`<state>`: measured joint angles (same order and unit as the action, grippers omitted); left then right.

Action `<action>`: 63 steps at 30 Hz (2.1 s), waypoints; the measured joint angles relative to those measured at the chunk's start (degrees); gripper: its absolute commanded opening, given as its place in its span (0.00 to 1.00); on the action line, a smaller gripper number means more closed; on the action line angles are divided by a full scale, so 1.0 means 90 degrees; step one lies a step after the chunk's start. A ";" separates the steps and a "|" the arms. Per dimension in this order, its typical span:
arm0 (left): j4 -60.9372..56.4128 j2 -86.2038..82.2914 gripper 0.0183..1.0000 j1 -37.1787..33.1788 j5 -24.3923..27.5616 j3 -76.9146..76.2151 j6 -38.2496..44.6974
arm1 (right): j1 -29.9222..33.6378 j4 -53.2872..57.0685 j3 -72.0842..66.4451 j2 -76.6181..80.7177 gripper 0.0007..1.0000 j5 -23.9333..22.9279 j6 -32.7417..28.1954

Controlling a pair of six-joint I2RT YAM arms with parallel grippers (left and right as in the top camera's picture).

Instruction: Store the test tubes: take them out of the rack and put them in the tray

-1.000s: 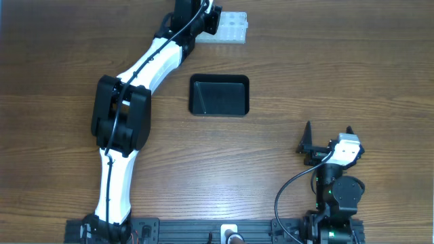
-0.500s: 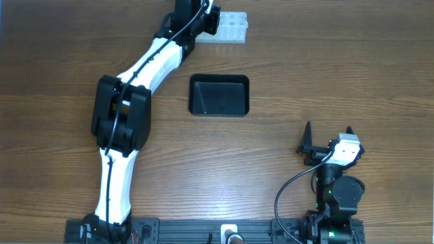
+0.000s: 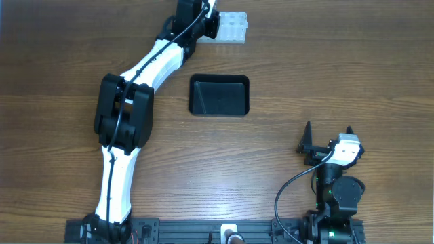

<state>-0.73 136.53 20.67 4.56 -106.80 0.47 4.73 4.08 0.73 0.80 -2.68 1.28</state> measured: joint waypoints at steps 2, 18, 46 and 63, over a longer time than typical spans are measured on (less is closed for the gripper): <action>-0.0022 0.0000 0.25 0.0000 0.0002 0.0000 0.0000 | 0.0000 0.0000 0.0000 0.0000 0.99 0.0000 0.0002; -0.0097 0.0000 0.15 0.0032 0.0024 0.0000 -0.0002 | 0.0000 0.0000 0.0000 0.0000 0.99 0.0000 0.0000; 0.1700 -0.3211 0.04 0.0080 -0.0073 -0.0044 -0.0233 | 0.0000 0.0002 0.0000 0.0000 0.99 0.0002 -0.0005; 0.6195 -0.2271 0.04 0.1343 -0.2120 -0.0056 -0.3934 | 0.0000 0.0000 0.0000 -0.0007 0.99 0.0000 0.0000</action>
<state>55.02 116.09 32.75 -14.52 -107.31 -34.94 4.73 4.08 0.73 0.73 -2.68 1.28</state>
